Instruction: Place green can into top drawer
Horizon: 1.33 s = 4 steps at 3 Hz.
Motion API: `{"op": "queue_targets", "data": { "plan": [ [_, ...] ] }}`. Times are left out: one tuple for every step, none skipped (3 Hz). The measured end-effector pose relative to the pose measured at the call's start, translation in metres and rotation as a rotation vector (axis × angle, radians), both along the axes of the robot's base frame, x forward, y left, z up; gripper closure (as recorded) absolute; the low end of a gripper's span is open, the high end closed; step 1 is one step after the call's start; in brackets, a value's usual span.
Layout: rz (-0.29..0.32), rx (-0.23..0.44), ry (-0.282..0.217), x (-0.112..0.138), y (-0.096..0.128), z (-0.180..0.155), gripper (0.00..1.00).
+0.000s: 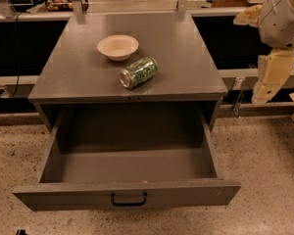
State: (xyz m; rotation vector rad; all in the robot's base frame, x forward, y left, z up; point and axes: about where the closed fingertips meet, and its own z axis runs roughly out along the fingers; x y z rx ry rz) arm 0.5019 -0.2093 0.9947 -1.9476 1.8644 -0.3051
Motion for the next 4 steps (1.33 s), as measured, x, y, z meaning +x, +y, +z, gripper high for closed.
{"op": "queue_targets", "data": {
  "plan": [
    [0.064,-0.031,0.043,0.007,0.009,-0.009,0.00],
    [0.239,-0.091,0.078,0.024,0.042,-0.029,0.00],
    [0.470,-0.077,0.154,0.043,0.082,-0.054,0.00],
    [0.644,-0.008,0.228,0.053,0.125,-0.091,0.00]
  ]
}}
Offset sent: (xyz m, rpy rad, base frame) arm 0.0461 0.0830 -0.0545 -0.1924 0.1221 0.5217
